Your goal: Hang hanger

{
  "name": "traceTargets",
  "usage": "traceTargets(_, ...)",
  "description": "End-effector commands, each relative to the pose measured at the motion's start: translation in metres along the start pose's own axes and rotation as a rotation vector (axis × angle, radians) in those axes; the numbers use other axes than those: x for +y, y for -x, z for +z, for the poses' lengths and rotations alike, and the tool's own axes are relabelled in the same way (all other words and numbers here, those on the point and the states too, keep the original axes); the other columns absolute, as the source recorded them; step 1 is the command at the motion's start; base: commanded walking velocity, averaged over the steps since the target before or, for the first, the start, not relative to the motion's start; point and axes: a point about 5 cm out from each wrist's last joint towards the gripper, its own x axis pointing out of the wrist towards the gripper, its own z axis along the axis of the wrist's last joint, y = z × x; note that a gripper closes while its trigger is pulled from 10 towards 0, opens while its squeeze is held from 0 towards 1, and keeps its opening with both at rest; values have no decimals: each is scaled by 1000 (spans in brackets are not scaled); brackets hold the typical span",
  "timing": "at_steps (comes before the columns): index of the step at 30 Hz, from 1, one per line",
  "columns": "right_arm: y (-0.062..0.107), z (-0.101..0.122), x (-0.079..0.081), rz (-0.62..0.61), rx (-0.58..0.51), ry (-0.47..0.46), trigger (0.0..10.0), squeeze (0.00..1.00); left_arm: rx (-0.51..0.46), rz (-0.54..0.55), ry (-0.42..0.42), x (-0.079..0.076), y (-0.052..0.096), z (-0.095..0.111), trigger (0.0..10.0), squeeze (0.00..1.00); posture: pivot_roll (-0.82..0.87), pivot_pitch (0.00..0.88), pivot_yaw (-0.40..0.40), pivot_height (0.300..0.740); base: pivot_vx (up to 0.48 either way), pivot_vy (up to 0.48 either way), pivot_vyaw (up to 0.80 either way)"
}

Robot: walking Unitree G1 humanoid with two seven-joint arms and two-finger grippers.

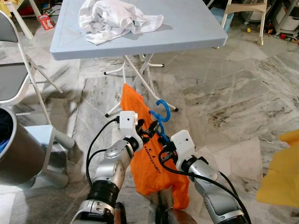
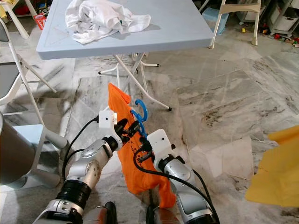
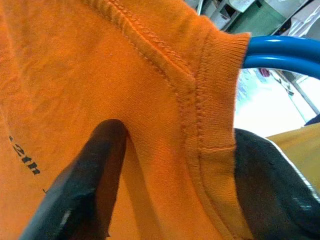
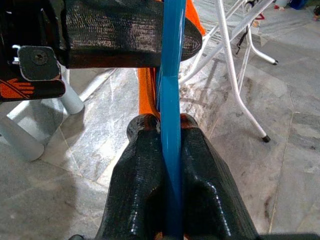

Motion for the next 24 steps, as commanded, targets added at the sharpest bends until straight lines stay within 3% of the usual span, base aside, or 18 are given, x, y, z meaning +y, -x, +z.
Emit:
traceTargets(1, -1, 5, -3, -22, -26, 7, 10000, 0, 9, 30, -6, 7, 2, -2, 0, 0, -87, 192, -4, 740, 0, 0, 0)
traceTargets(12, -3, 3, -15, -150, -3, 65, 10000, 0, -9, 47, -35, 7, 0, 3, 0, 0, -88, 195, -4, 740, 0, 0, 0)
traceTargets(24, -6, 7, -10, -171, -34, 74, 10000, 0, -4, 38, -36, 6, -1, 1, 0, 0, -91, 196, -1, 740, 0, 0, 0)
